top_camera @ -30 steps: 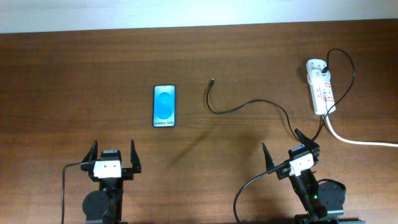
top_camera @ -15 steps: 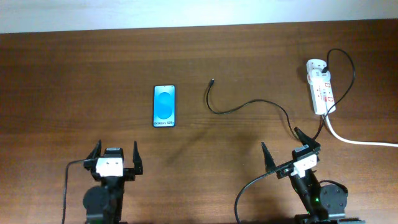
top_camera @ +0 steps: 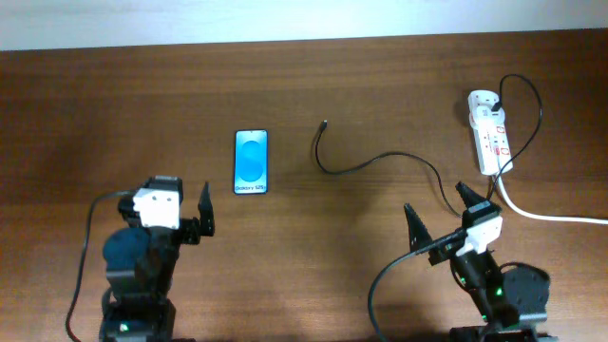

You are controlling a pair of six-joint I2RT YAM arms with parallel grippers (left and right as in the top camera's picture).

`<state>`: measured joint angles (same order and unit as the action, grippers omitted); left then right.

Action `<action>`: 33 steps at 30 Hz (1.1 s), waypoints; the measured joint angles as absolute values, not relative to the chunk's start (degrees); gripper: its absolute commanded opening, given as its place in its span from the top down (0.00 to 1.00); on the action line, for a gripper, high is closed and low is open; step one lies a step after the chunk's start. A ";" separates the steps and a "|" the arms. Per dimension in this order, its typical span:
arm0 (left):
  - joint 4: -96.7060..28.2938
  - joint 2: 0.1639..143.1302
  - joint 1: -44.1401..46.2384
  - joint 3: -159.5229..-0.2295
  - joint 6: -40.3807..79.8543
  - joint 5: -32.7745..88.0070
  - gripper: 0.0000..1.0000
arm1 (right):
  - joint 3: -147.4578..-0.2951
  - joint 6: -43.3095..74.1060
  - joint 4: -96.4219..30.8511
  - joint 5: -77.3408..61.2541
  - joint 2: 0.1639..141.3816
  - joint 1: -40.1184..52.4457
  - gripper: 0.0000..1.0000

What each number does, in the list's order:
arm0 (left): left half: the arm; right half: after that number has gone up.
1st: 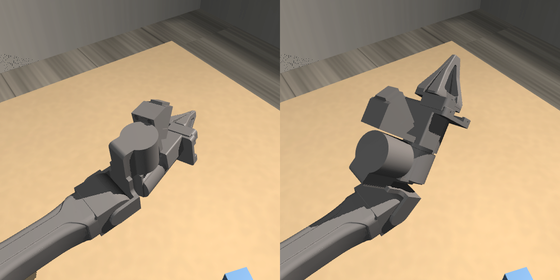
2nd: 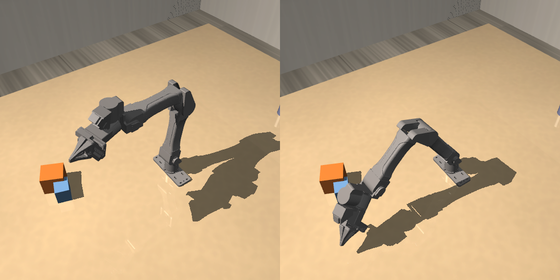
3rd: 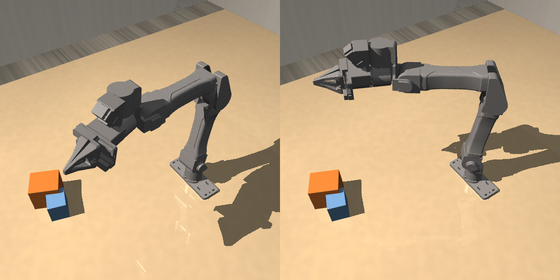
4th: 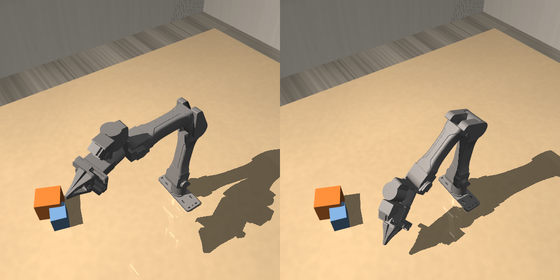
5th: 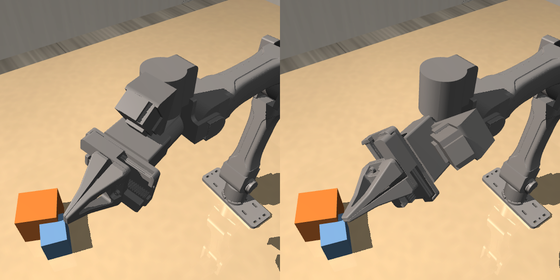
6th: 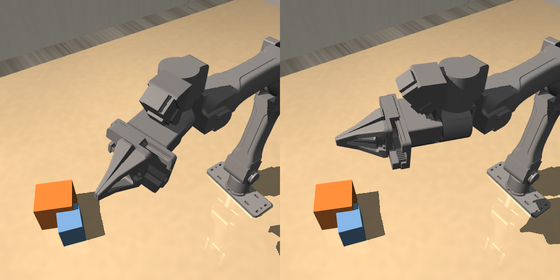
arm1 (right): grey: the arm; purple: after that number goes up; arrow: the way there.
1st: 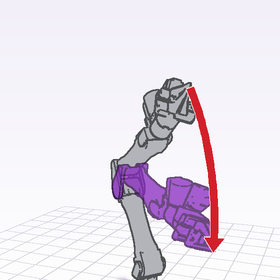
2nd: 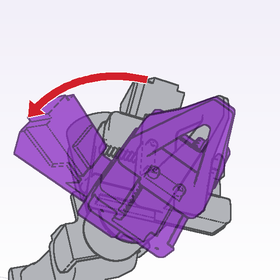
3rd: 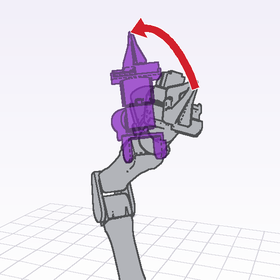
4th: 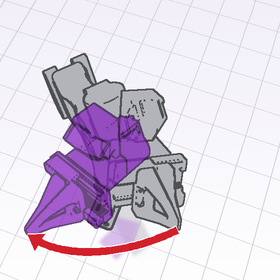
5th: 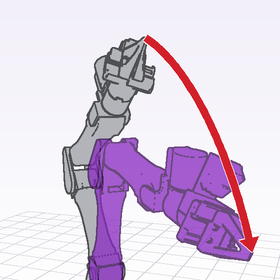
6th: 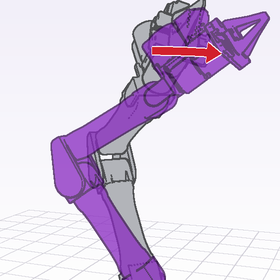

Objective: Plug charger to phone and switch on socket
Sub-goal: 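Move left gripper over the phone and right gripper toward the cable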

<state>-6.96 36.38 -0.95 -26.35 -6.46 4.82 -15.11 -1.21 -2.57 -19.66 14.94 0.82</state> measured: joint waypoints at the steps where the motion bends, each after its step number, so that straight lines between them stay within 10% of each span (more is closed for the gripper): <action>1: -7.44 37.47 -0.95 -27.73 -6.46 5.23 0.01 | -17.10 -1.19 -4.21 -19.66 16.75 0.82 0.02; 33: -66.78 95.24 6.26 -106.08 -6.46 14.31 0.01 | -89.73 -3.66 -65.71 -18.52 75.99 0.62 0.02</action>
